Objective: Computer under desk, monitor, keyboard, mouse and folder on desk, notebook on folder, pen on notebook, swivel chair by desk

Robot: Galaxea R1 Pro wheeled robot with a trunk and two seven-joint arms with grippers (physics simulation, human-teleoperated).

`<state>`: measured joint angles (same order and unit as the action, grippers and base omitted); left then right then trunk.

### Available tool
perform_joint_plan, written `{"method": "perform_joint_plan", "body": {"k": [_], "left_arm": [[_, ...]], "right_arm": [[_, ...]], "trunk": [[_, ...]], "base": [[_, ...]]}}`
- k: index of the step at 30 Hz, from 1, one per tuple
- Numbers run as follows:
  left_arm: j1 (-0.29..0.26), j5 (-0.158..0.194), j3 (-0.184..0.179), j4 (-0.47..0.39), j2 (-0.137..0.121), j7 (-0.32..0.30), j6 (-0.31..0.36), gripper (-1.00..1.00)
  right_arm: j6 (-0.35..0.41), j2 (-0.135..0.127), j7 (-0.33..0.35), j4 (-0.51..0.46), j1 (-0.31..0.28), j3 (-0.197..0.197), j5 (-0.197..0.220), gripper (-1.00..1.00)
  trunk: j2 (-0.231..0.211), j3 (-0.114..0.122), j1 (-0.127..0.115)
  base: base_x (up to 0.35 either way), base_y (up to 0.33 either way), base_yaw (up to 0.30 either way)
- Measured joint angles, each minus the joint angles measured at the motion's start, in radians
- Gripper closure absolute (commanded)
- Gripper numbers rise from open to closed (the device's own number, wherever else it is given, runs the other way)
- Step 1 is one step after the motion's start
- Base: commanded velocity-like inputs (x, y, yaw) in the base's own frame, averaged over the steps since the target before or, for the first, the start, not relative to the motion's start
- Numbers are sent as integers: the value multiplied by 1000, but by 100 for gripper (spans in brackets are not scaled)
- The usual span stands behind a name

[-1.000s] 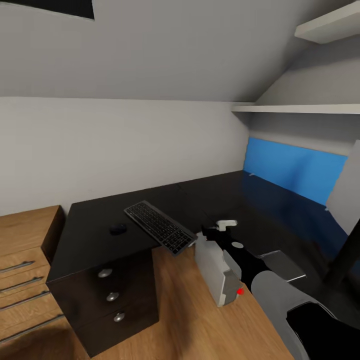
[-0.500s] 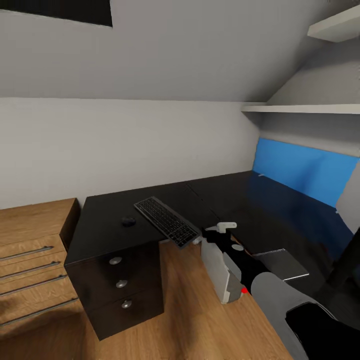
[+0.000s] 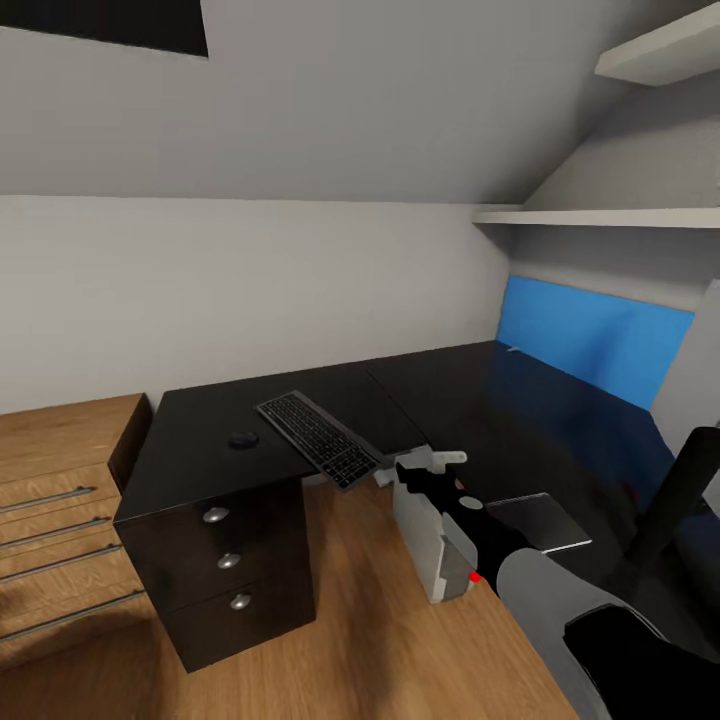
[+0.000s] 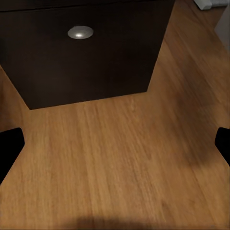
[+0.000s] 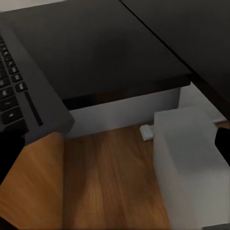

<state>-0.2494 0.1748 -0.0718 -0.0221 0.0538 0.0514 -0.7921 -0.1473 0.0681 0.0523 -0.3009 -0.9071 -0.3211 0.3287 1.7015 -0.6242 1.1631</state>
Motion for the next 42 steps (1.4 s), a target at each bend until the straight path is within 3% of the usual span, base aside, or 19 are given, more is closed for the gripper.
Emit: {"method": "perform_joint_plan", "body": {"k": [12,24,29,42], "left_arm": [[0,0,0,0,0,0,0,-100],[0,0,0,0,0,0,0,-100],[0,2,2,0,23,2,2,-100],[0,2,1,0,26,-1,0,-100]], "right_arm": [[-11,4,24,9,3,1,-2,-100],[-12,3,111,19,8,2,-2,-100],[-9,28,126,47,36,-6,1,-100],[-18,30,118,113,110,-21,-15,-100]], "trunk": [[0,0,0],[0,0,0],[0,0,0],[0,0,0]], "base": [[-1,-5,0],[0,0,0],[0,0,0],[0,0,0]]}}
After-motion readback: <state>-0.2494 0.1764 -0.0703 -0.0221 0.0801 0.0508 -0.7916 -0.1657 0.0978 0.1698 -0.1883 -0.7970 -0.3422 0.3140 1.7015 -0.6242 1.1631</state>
